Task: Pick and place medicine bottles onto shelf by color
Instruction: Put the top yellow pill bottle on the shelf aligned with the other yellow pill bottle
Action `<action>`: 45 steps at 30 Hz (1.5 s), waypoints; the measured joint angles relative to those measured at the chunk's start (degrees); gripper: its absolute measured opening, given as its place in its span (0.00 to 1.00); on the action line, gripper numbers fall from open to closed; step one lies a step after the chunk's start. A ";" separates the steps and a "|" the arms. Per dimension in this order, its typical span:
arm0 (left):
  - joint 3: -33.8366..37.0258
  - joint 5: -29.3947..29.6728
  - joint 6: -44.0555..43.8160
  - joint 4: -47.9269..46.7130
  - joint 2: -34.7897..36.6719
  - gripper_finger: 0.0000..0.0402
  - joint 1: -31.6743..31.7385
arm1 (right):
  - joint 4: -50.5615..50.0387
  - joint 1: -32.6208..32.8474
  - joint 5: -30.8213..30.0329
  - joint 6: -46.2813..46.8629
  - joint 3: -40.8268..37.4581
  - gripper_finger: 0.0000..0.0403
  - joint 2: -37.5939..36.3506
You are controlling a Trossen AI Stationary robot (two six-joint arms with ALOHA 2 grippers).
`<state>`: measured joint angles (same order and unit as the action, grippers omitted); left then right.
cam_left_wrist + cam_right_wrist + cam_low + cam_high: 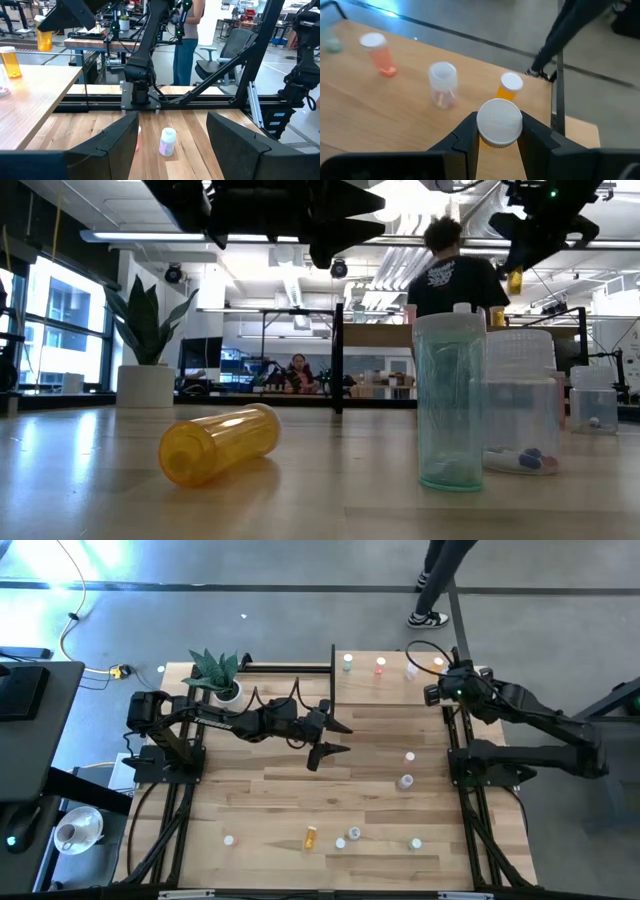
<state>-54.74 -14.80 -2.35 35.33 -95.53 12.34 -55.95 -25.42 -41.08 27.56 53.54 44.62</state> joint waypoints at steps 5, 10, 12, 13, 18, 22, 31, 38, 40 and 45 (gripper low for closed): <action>0.00 0.01 0.00 0.00 0.00 0.55 0.00 | -1.90 -1.71 0.65 2.17 0.00 0.24 0.84; 0.00 -0.01 0.00 0.00 0.00 0.55 0.00 | -1.74 -1.76 0.74 3.44 0.00 0.24 2.44; 0.00 0.00 0.00 -0.02 0.00 0.55 -0.02 | -1.93 -1.79 0.80 3.52 -0.02 0.24 3.61; 0.00 -0.01 0.00 0.00 0.00 0.55 -0.06 | -2.06 -1.80 0.80 3.58 -0.02 0.24 4.21; 0.00 -0.01 0.00 -0.04 0.00 0.55 -0.15 | -2.62 -2.49 0.53 3.76 -0.04 0.24 6.90; 0.00 0.00 0.02 -0.69 -0.02 0.55 -0.31 | -5.77 -2.65 -1.94 5.77 -0.07 0.24 7.12; 0.00 -0.01 0.02 -0.83 -0.02 0.55 -0.39 | -3.12 -2.57 -1.53 7.07 -5.35 0.24 4.59; 0.00 -0.01 0.02 -0.83 -0.02 0.55 -0.39 | 8.47 -3.98 -0.12 1.65 -13.46 0.24 -1.94; 0.00 0.01 0.02 -0.83 -0.02 0.55 -0.39 | 8.66 -4.87 2.16 0.15 -12.92 0.24 -2.84; 0.00 0.08 0.02 -0.83 -0.02 0.55 -0.39 | 9.11 -6.99 3.46 -0.60 -11.61 0.24 -2.57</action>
<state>-54.74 -14.72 -2.33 34.50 -95.55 11.94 -46.83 -32.41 -37.62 26.96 41.93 42.05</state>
